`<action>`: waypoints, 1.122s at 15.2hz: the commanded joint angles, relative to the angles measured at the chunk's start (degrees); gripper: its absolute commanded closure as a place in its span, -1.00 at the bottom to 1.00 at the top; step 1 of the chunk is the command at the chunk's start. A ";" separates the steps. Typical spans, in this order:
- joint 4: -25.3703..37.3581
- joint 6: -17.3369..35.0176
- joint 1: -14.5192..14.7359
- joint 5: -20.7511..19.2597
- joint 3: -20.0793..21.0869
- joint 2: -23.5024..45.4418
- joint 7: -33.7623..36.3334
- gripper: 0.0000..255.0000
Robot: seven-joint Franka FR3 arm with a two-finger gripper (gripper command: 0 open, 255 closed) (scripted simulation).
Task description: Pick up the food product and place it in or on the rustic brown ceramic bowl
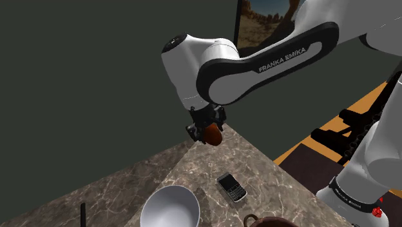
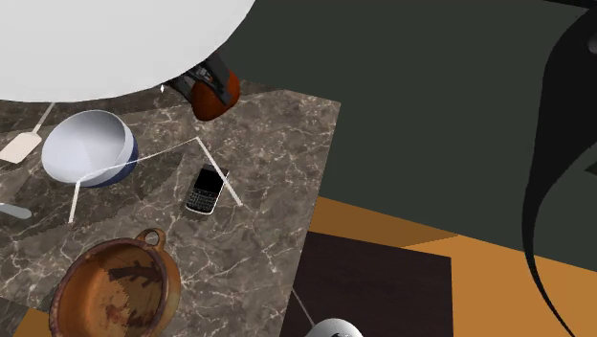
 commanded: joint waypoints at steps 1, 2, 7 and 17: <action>1.09 -1.45 -0.07 0.33 0.03 -0.50 -0.48 1.00; 1.65 -2.15 -0.08 0.46 0.06 -0.70 -0.67 1.00; 0.08 -3.49 0.40 2.88 1.02 -4.20 -0.17 1.00; -11.09 -3.09 5.22 13.61 5.48 -17.23 5.33 1.00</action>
